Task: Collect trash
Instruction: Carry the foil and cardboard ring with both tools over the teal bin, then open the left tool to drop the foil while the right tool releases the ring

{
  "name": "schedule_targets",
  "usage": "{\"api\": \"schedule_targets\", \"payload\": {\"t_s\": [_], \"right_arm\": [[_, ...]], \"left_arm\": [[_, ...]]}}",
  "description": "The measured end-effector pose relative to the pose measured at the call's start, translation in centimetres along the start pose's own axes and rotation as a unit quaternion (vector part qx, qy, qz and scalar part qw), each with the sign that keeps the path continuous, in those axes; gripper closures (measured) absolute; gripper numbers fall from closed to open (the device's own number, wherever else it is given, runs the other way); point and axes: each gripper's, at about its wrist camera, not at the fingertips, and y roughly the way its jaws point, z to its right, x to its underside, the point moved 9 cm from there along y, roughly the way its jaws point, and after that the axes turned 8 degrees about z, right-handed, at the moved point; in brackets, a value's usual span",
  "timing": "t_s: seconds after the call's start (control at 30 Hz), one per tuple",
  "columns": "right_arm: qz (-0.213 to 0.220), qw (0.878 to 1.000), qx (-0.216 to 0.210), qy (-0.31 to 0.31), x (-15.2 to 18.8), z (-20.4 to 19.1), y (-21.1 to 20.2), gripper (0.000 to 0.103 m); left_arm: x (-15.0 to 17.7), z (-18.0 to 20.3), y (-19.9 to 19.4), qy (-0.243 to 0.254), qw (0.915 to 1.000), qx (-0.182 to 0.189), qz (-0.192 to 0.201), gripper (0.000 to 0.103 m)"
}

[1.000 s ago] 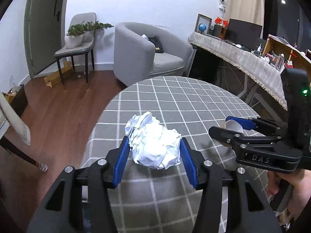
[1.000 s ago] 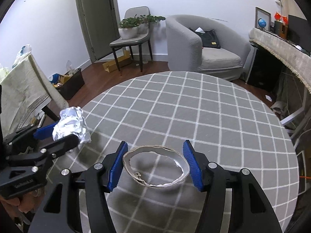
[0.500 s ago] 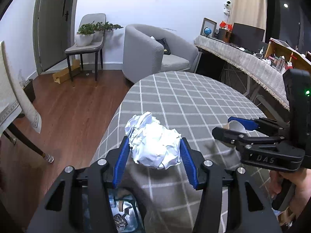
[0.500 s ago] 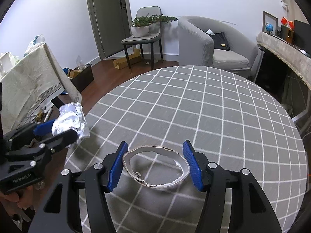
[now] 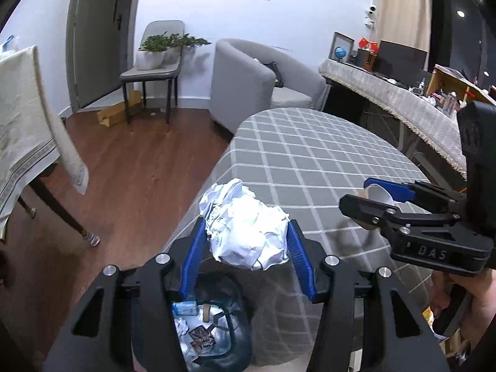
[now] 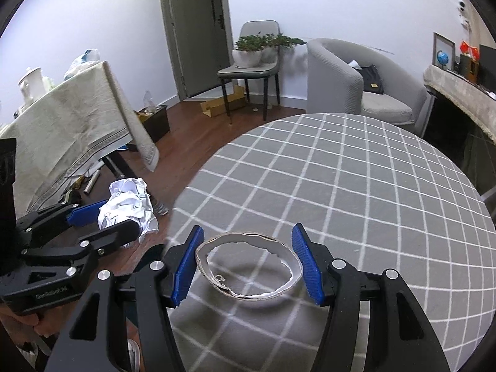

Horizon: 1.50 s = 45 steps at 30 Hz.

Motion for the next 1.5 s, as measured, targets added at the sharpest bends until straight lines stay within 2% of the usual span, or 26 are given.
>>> {"api": "schedule_targets", "payload": {"t_s": [0.47, 0.73, 0.93, 1.03, 1.27, 1.5], "right_arm": [[-0.001, 0.999, -0.044, -0.032, 0.0, -7.5, 1.3, 0.043], [-0.010, 0.997, -0.069, -0.035, 0.0, -10.5, 2.9, 0.043], [-0.017, 0.996, -0.078, -0.042, 0.1, -12.6, 4.0, 0.043], [-0.023, 0.995, -0.084, -0.046, 0.3, -13.8, 4.7, 0.043], [-0.038, 0.993, -0.091, -0.059, 1.1, -15.8, 6.1, 0.043], [-0.058, 0.991, -0.092, -0.071, 2.4, -17.5, 7.8, 0.043]], "left_arm": [[3.3, -5.4, -1.6, -0.005, 0.9990, -0.028, -0.036, 0.047], [6.7, -8.7, -0.4, -0.038, 0.9950, -0.030, -0.087, 0.047], [8.8, -10.8, -0.2, -0.044, 0.9900, -0.046, -0.126, 0.046], [9.8, -11.4, -0.2, -0.046, 0.9878, -0.039, -0.144, 0.043], [9.7, -13.1, -1.3, -0.044, 0.9887, -0.040, -0.138, 0.040], [8.6, -15.0, -3.0, -0.054, 0.9906, -0.055, -0.113, 0.043]]}}
